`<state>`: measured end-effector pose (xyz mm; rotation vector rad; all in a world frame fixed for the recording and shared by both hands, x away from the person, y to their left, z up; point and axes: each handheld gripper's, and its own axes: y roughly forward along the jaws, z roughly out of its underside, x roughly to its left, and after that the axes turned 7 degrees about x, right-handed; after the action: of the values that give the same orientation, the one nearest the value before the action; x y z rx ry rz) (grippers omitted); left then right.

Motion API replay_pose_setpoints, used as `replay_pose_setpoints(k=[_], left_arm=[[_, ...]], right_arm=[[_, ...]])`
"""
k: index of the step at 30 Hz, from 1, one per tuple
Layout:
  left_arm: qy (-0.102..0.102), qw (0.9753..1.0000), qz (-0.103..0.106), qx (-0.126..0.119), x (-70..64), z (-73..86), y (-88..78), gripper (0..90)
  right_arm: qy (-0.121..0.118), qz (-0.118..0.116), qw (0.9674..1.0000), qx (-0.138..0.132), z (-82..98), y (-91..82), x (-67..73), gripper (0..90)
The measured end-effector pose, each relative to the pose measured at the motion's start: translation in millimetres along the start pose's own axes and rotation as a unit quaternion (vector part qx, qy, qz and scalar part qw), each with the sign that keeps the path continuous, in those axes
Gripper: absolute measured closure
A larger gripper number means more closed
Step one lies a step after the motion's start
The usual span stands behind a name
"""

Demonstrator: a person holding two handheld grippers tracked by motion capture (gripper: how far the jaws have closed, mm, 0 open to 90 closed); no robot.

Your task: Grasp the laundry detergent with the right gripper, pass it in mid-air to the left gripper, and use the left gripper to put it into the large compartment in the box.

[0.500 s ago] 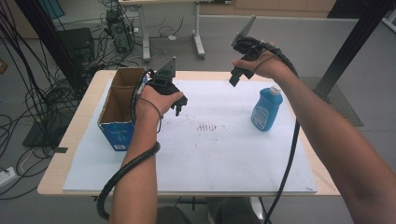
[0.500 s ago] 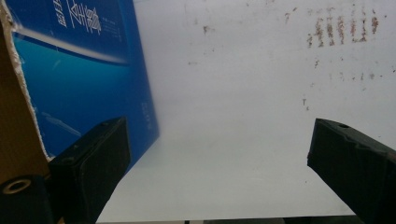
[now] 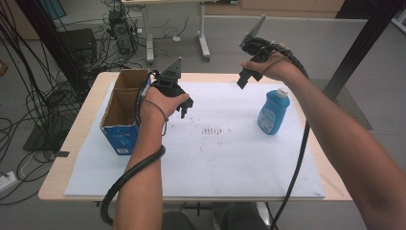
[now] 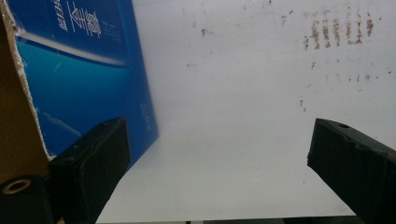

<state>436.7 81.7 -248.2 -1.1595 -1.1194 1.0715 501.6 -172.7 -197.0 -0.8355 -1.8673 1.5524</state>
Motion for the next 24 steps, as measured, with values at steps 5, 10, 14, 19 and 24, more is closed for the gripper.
replay_pose_setpoints(k=[5,10,14,19,24], left_arm=[[0.003,1.0,-0.002,0.001,-2.2,0.0,-2.0,6.5],[0.004,1.0,-0.003,-0.002,-4.1,0.1,-4.8,6.5],[0.005,1.0,-0.001,-0.006,-7.0,0.4,-5.6,6.5],[0.01,0.9999,-0.001,-0.009,-10.7,0.8,-5.8,6.4],[0.013,0.9999,-0.001,-0.007,-12.4,3.3,-5.8,6.4]], right_arm=[[0.002,-0.003,1.0,-0.001,4.5,-2.0,-1.4,9.8],[0.006,-0.004,1.0,-0.005,11.2,-6.2,-5.4,9.8],[0.011,0.002,0.9999,-0.002,18.3,-11.3,-9.8,9.8],[0.023,0.009,0.9997,-0.008,31.3,-23.3,-16.0,9.8],[0.026,0.015,0.9995,-0.007,40.3,-28.7,-20.5,9.8]])
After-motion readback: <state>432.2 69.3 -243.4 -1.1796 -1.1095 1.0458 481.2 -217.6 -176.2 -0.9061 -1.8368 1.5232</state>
